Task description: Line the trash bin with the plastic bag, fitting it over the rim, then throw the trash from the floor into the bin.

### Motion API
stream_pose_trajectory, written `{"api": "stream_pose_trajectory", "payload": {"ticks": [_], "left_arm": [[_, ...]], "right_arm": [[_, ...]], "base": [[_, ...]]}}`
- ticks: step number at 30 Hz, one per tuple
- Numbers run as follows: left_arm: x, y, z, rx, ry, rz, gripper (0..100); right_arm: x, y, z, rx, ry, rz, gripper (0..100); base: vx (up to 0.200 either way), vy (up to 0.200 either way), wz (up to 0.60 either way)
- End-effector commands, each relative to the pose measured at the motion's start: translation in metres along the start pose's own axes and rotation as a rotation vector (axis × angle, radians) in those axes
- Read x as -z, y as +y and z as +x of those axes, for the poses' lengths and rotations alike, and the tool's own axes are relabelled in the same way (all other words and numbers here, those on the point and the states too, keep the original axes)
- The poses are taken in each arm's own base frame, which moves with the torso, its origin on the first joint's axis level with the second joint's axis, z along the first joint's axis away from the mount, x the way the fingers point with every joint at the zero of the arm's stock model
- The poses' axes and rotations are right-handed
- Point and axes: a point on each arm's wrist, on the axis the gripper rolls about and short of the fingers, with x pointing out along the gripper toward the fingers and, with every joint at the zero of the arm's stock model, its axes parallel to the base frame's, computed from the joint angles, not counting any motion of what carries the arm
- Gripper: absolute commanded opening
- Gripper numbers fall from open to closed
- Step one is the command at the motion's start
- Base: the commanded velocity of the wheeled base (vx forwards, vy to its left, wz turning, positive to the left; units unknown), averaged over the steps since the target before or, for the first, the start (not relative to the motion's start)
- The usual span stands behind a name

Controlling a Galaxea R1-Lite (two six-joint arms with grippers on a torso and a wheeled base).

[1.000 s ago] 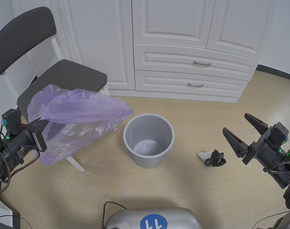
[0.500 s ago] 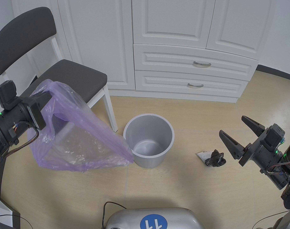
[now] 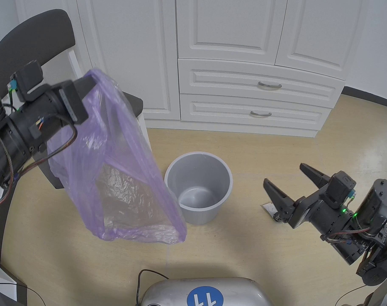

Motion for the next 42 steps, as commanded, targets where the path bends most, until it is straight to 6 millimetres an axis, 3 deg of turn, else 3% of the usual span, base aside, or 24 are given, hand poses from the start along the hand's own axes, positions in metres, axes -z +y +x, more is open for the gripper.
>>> {"api": "stream_pose_trajectory", "payload": {"ticks": [1,6,12,17,19,24,31,42], "left_arm": [[0.001,-0.011,0.036,0.011,-0.051,-0.016,0],[-0.006,-0.018,0.051,-0.051,-0.124,-0.050,0],[-0.017,-0.019,0.049,-0.041,-0.189,-0.116,0],[-0.024,-0.018,0.044,-0.043,-0.210,-0.118,0],[-0.028,-0.019,0.039,-0.039,-0.222,-0.120,0],[-0.030,-0.019,0.032,-0.038,-0.229,-0.119,0],[-0.037,-0.019,0.026,-0.036,-0.252,-0.120,0],[-0.039,-0.020,0.024,-0.021,-0.299,-0.124,0]], "right_arm": [[0.025,0.018,0.019,-0.038,0.077,0.070,100],[0.033,0.032,0.014,-0.091,0.115,0.104,100],[0.060,0.054,0.008,-0.160,0.225,0.079,100],[0.081,0.069,0.030,-0.155,0.250,0.108,100],[0.097,0.081,0.051,-0.104,0.253,0.250,100],[0.116,0.090,0.073,-0.053,0.247,0.452,100],[0.105,0.097,0.085,-0.030,0.182,0.666,100],[0.095,0.097,0.094,0.009,0.113,0.638,100]], "base": [[0.000,0.000,0.00],[0.000,0.000,0.00],[0.000,0.000,0.00],[0.000,0.000,0.00],[0.000,0.000,0.00],[0.000,0.000,0.00],[0.000,0.000,0.00],[0.000,0.000,0.00]]}}
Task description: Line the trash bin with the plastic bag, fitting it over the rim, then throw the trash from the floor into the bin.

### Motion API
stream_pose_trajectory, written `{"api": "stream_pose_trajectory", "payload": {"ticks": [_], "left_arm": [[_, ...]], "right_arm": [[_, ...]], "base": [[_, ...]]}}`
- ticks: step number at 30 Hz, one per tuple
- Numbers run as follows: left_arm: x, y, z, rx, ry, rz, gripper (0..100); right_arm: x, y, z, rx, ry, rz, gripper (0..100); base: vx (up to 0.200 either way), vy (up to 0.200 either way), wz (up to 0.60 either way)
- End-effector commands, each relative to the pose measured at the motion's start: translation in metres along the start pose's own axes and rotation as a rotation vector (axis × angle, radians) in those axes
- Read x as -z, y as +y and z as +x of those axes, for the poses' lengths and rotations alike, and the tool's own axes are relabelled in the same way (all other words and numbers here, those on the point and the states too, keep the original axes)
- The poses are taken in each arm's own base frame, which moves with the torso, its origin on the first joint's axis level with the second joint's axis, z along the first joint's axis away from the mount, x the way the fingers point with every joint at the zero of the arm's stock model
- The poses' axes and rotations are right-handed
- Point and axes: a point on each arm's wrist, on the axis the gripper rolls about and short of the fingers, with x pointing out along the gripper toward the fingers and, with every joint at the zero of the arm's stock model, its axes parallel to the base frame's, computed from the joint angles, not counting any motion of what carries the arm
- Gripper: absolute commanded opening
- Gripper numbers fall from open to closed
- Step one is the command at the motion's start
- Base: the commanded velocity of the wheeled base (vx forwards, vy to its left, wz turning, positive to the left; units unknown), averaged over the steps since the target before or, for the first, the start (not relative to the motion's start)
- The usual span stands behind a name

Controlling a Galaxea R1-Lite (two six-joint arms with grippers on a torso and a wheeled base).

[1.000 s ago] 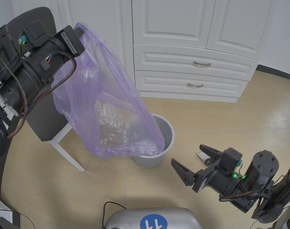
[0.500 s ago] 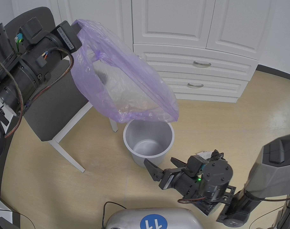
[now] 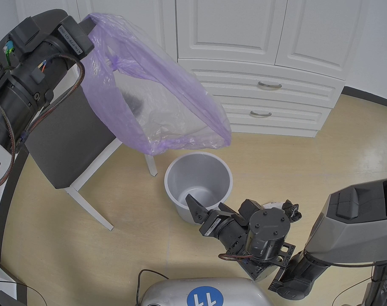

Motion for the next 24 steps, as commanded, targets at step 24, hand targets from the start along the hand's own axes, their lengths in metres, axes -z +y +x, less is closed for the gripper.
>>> {"api": "stream_pose_trajectory", "payload": {"ticks": [24], "left_arm": [[0.010,-0.013,-0.005,0.048,0.037,-0.024,0]], "right_arm": [[-0.008,0.007,0.006,-0.008,-0.063,-0.001,100]], "base": [[0.000,0.000,0.00]]}}
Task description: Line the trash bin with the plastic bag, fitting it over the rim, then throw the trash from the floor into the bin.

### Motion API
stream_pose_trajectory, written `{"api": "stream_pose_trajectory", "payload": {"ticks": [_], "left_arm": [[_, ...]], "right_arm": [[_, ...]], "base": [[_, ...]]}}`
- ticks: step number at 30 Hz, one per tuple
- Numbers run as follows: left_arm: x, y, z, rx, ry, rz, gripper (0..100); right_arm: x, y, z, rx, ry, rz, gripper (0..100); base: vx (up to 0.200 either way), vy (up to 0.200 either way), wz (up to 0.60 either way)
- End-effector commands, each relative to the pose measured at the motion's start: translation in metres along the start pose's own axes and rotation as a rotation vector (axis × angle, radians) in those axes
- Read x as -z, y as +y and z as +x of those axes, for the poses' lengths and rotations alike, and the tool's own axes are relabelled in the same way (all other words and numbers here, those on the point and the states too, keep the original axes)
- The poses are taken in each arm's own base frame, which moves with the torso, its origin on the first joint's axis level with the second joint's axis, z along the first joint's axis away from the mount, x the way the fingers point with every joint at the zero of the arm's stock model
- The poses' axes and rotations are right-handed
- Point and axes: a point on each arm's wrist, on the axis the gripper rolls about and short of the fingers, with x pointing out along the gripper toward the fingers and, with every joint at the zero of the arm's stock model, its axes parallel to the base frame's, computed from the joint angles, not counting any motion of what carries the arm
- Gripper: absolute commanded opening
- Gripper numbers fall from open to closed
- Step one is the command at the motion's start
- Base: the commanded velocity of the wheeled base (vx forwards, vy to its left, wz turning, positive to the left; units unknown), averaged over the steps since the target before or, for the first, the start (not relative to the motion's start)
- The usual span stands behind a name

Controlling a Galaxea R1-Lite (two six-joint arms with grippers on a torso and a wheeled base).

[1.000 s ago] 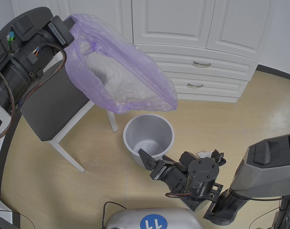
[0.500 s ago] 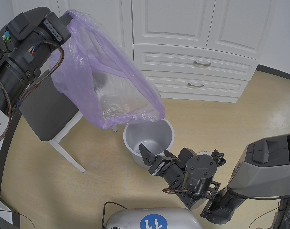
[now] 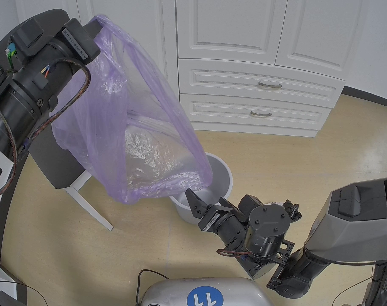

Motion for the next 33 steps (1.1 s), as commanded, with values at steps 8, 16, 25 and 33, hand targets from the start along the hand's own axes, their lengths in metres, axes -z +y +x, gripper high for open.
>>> {"api": "stream_pose_trajectory", "payload": {"ticks": [8,16,25,33], "left_arm": [[0.003,-0.010,-0.005,0.038,0.019,-0.020,0],[0.000,-0.016,-0.008,0.030,0.009,-0.027,0],[0.001,-0.016,-0.008,0.030,0.014,-0.021,0],[0.001,-0.016,-0.008,0.030,0.012,-0.022,0]], "right_arm": [[-0.017,-0.001,0.008,0.003,-0.070,0.008,100],[-0.028,-0.025,0.028,0.066,-0.124,0.004,100],[-0.047,-0.028,0.030,0.074,-0.169,-0.014,100],[-0.054,-0.026,0.029,0.068,-0.188,-0.006,100]], "base": [[0.000,0.000,0.00],[0.000,0.000,0.00],[0.000,0.000,0.00],[0.000,0.000,0.00]]}}
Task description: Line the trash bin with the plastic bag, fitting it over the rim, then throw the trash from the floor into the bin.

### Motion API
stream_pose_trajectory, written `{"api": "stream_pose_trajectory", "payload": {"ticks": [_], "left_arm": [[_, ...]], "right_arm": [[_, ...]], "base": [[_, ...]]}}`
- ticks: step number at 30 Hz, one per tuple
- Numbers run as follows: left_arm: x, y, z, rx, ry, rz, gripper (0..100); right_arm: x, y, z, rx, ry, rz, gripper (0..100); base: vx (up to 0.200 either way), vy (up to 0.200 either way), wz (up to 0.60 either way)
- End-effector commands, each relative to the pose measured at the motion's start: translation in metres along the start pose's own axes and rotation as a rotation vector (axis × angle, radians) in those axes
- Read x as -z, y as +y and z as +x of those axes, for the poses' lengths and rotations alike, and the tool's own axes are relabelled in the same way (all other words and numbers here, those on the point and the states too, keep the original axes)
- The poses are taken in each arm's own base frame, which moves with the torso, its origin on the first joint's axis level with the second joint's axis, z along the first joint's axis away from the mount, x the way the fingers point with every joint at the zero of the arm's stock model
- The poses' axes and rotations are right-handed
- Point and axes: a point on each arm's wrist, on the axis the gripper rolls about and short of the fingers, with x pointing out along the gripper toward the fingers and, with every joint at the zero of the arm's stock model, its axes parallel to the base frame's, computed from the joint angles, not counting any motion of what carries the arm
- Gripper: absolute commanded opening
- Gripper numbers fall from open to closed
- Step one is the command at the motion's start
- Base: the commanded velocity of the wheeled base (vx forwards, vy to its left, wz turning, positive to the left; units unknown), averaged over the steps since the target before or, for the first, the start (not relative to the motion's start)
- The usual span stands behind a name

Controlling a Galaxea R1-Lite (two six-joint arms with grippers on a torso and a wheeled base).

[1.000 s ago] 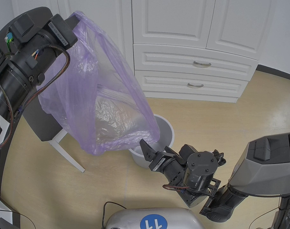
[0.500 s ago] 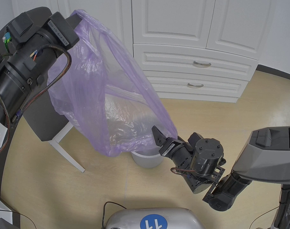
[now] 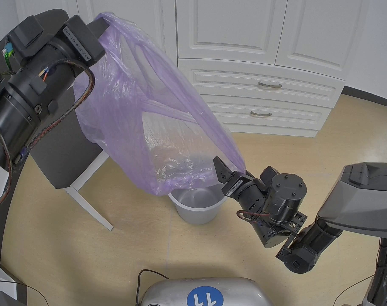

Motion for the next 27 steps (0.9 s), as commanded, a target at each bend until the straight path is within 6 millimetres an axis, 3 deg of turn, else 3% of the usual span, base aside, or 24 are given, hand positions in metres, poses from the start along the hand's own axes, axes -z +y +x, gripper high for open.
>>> {"api": "stream_pose_trajectory", "payload": {"ticks": [1,11,27], "left_arm": [[0.000,0.000,0.000,0.000,0.000,0.000,0],[-0.002,-0.008,-0.001,0.032,-0.014,-0.023,0],[0.001,-0.008,0.000,0.029,-0.007,-0.021,0]], "right_arm": [[-0.007,0.004,-0.001,-0.016,-0.024,0.015,100],[0.013,0.010,-0.006,-0.039,0.028,0.018,100],[-0.007,0.016,-0.010,-0.055,-0.010,0.027,100]], "base": [[0.000,0.000,0.00],[0.000,0.000,0.00],[0.000,0.000,0.00]]}}
